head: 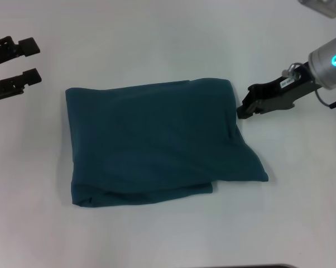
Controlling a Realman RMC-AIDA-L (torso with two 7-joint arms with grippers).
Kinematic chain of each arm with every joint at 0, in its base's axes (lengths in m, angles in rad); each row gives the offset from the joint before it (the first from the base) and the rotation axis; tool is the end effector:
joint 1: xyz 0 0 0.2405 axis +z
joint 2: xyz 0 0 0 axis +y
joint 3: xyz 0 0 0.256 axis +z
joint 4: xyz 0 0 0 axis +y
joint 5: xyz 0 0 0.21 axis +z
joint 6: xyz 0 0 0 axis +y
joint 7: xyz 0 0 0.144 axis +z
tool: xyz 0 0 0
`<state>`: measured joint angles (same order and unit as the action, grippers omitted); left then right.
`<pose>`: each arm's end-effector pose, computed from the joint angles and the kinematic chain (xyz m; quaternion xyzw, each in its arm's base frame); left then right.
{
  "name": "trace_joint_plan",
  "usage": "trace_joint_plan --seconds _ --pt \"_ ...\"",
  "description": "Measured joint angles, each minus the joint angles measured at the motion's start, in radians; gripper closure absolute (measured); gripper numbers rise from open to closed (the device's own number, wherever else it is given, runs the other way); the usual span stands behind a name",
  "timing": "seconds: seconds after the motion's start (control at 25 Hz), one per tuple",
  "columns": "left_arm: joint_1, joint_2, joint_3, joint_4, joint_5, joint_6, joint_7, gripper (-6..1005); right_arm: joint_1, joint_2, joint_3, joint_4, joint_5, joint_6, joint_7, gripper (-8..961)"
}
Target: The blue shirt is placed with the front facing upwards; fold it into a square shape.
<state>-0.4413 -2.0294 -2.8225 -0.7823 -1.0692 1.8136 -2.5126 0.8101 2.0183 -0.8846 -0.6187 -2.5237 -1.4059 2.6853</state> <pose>-0.3004 0.2970 0.0813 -0.6405 -0.6764 -0.3633 0.0138 0.2471 0.3815 -0.0156 -0.7621 0.6389 -0.0418 0.0962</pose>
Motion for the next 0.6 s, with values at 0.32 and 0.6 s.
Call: trace_joint_plan --seconds 0.32,0.6 --pt "0.006 0.0 -0.003 0.0 0.0 0.004 0.0 200 -0.006 -0.007 0.011 0.005 0.0 -0.019 0.0 899" --pt "0.005 -0.002 0.0 0.0 0.0 0.0 0.0 200 -0.015 -0.011 0.018 -0.001 -0.002 -0.04 -0.031 896"
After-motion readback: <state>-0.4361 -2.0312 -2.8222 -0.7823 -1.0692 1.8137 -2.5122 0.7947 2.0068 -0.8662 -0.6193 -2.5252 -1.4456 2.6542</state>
